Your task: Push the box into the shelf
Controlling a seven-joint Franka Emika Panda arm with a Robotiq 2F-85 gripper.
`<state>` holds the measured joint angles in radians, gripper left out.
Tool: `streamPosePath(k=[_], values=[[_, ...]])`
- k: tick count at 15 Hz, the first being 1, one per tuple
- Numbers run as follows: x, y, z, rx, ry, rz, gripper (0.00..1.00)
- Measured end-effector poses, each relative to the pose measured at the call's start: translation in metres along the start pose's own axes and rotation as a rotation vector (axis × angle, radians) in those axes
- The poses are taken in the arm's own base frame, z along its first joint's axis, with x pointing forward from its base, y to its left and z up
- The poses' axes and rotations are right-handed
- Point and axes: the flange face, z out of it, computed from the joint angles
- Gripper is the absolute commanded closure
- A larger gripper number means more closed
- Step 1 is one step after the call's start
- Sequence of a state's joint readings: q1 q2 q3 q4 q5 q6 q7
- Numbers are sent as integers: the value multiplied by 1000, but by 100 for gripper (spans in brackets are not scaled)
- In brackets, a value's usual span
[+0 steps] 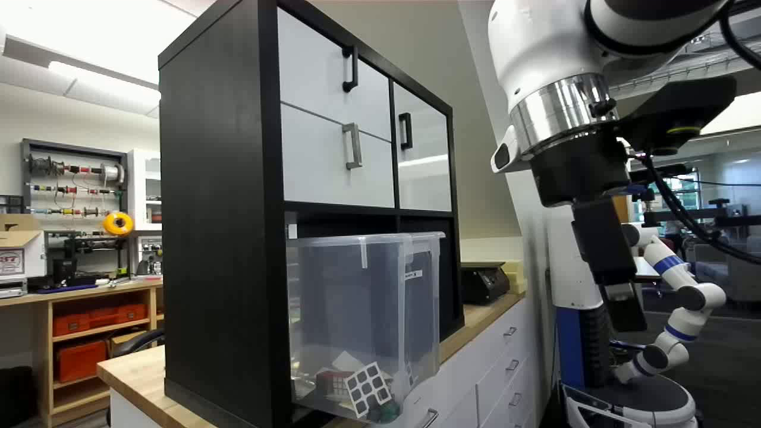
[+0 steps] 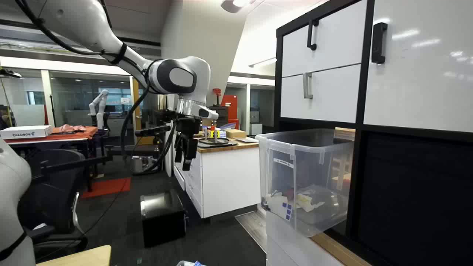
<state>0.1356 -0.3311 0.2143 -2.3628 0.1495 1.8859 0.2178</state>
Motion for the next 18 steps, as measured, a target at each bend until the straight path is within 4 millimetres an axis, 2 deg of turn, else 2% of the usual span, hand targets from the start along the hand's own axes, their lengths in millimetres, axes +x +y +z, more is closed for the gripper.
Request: streamPosePath(k=[13, 18], values=[[1, 1, 0, -4, 5, -1, 0], [18, 9, 0, -51, 97, -16, 0]])
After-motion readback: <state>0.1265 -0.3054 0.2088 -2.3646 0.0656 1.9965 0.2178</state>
